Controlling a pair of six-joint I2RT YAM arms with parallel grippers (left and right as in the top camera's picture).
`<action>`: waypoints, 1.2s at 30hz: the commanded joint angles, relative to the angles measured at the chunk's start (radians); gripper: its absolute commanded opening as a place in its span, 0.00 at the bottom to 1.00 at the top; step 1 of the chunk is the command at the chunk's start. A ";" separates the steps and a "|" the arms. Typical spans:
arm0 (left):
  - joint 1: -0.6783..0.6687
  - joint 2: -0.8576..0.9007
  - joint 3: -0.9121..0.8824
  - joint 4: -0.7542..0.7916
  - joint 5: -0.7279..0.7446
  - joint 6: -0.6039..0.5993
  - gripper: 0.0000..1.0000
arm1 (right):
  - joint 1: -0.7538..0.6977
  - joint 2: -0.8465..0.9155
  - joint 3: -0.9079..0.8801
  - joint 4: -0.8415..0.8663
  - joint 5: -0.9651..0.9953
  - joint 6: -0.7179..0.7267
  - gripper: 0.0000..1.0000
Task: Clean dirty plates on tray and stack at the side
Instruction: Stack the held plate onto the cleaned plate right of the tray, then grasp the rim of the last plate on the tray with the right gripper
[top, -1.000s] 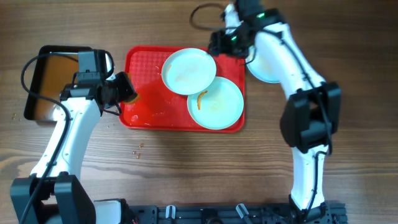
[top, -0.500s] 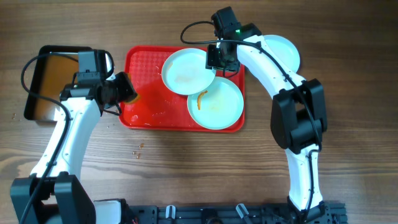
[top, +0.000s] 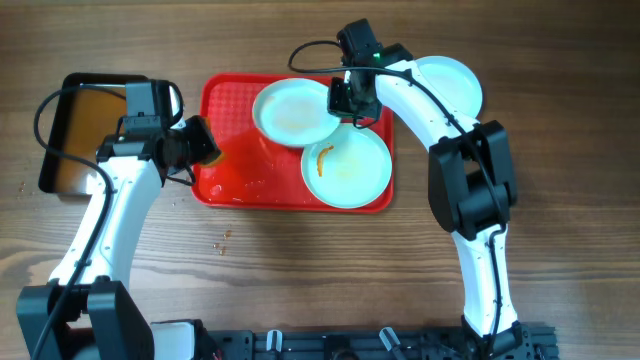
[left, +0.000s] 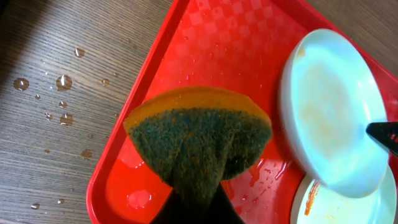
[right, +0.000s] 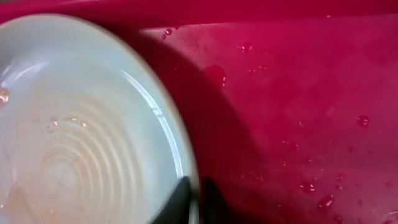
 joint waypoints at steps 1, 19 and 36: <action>0.002 0.006 -0.002 0.003 0.012 -0.005 0.04 | 0.006 0.031 0.026 -0.005 -0.005 -0.009 0.04; 0.002 0.006 -0.002 -0.003 0.012 -0.005 0.04 | -0.362 -0.241 0.120 -0.272 0.375 -0.078 0.04; 0.002 0.006 -0.002 0.005 0.012 -0.005 0.04 | -0.442 -0.229 -0.064 -0.207 -0.294 -0.270 0.66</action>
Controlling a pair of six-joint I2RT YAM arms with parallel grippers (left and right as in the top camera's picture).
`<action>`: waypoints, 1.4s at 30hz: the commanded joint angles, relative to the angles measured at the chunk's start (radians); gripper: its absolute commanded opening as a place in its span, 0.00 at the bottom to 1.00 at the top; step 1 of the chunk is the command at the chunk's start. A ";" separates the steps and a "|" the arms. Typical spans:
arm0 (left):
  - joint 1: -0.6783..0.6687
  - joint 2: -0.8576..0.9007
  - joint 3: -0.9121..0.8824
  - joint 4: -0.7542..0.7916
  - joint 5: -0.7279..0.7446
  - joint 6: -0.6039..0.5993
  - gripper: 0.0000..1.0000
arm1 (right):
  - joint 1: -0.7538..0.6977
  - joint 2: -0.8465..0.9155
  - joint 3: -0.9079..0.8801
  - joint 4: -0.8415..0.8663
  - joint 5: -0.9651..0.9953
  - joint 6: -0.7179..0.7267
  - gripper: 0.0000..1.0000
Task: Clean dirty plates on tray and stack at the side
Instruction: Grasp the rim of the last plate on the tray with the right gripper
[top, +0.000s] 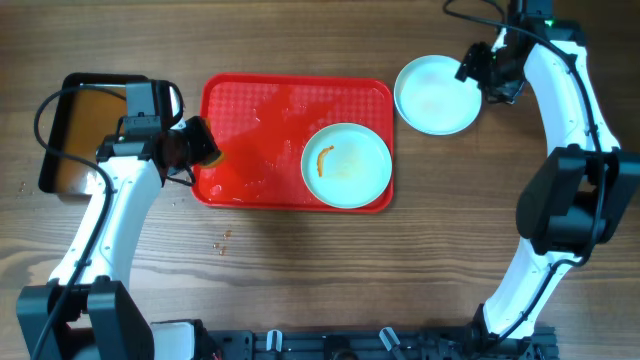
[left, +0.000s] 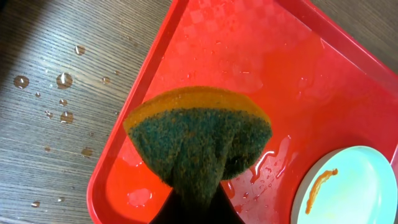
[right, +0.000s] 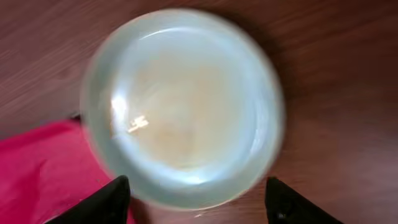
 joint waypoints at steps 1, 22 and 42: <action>0.002 0.006 -0.002 0.013 0.012 -0.005 0.04 | 0.075 0.016 -0.005 -0.065 -0.306 -0.090 0.61; 0.002 0.006 -0.002 0.007 0.012 -0.005 0.04 | 0.567 -0.003 -0.310 -0.189 0.198 0.336 0.09; 0.002 0.006 -0.002 0.010 0.012 -0.005 0.04 | 0.568 -0.111 -0.436 -0.098 0.169 0.403 0.59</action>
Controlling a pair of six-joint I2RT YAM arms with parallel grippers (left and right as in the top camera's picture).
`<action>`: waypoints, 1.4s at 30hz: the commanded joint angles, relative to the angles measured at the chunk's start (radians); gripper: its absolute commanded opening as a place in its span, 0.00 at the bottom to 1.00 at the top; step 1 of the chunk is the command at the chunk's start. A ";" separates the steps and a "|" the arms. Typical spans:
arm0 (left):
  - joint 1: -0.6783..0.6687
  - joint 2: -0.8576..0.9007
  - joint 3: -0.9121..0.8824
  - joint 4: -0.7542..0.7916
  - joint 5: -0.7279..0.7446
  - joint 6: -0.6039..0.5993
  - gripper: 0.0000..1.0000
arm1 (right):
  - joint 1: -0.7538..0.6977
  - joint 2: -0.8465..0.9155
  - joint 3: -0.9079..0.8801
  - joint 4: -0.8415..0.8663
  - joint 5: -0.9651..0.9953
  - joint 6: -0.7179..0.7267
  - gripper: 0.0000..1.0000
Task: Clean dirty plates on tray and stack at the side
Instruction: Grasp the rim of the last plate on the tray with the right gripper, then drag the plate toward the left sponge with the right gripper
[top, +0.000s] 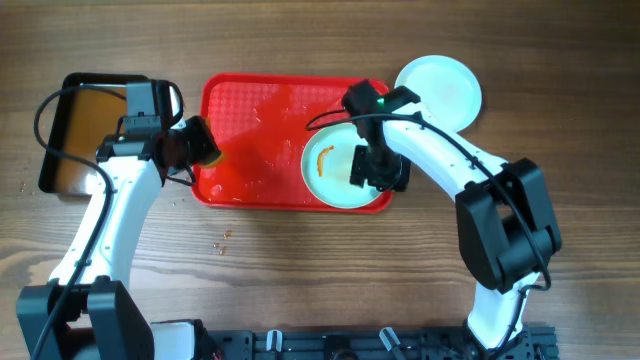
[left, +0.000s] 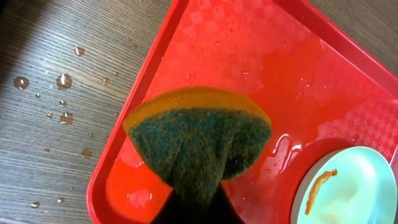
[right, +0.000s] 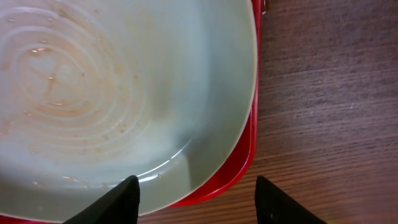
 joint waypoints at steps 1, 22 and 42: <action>0.002 0.006 -0.002 0.008 0.012 -0.005 0.04 | -0.003 -0.009 -0.044 0.038 0.002 0.055 0.59; 0.002 0.006 -0.002 0.007 0.012 -0.005 0.04 | -0.008 0.002 -0.091 0.324 -0.156 0.017 0.54; 0.002 0.006 -0.002 0.013 0.012 -0.005 0.04 | -0.056 0.081 -0.077 0.385 -0.283 0.007 0.24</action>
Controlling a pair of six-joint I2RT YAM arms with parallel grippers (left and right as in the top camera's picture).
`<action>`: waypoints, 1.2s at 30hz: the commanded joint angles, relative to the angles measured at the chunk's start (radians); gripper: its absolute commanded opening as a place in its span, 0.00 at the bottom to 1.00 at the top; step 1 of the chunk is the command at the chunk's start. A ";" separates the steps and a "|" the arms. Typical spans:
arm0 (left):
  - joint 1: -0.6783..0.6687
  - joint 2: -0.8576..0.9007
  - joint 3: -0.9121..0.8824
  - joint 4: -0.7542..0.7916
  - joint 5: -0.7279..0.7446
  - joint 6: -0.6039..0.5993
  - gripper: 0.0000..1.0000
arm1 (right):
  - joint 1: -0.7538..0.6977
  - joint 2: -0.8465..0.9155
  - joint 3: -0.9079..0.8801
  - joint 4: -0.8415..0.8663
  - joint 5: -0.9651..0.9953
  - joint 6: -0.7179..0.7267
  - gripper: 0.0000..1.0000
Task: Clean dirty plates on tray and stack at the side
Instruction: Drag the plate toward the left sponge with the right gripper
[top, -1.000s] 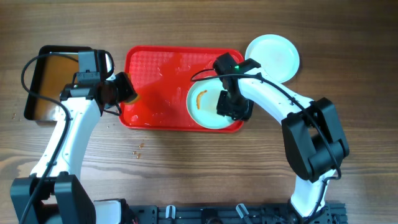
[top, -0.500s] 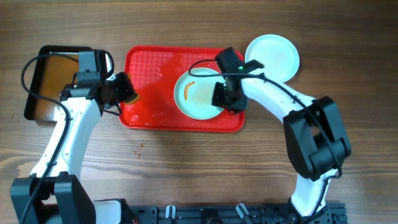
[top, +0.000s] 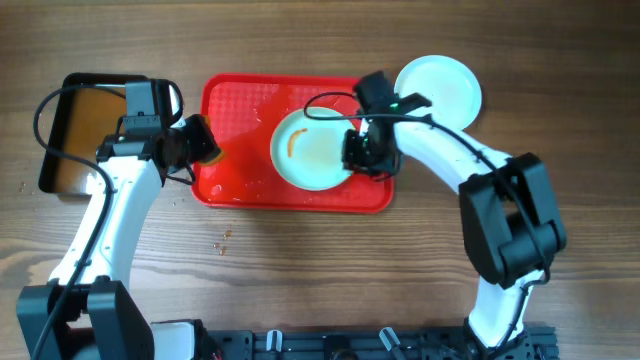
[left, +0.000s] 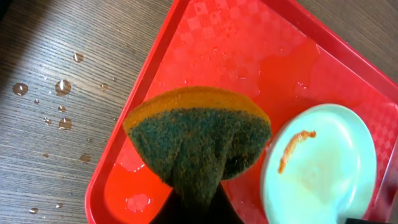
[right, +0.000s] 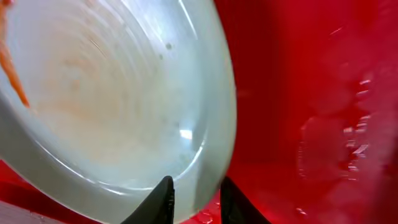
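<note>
The red tray (top: 240, 110) holds one dirty white plate (top: 312, 155) with an orange streak (top: 292, 143). My right gripper (top: 362, 150) is shut on the plate's right rim; in the right wrist view the rim (right: 205, 155) sits between the two fingers (right: 165, 199) and the plate looks tilted. My left gripper (left: 196, 210) is shut on a green and orange sponge (left: 199, 140) above the tray's left edge; the streaked plate (left: 320, 165) lies to its right. A stack of clean plates (top: 442, 90) rests on the table right of the tray.
A black tub (top: 85, 135) of brownish water stands at the far left. Water drops (left: 59, 87) lie on the wood beside the tray, and wet patches (left: 140, 200) on the tray floor.
My right gripper was open over the plate's right rim at the tray's front right. Now it is shut on that rim, and the plate sits further left, in the tray's middle. The left arm has not moved.
First my right gripper held a plate at the tray's back while a second, streaked plate lay in front. Then that plate lay on the stack right of the tray. Then the gripper stood open at the streaked plate, and now it grips it. The sponge stayed put.
</note>
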 joint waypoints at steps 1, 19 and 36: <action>0.002 0.006 -0.002 -0.008 0.012 -0.005 0.04 | -0.006 0.089 0.013 0.012 -0.029 0.086 0.24; -0.088 0.008 -0.002 0.061 0.076 -0.005 0.04 | 0.035 0.166 0.202 0.185 -0.002 -0.083 0.04; -0.159 0.338 -0.002 0.323 0.308 -0.114 0.04 | 0.050 0.177 0.201 0.132 0.031 -0.063 0.04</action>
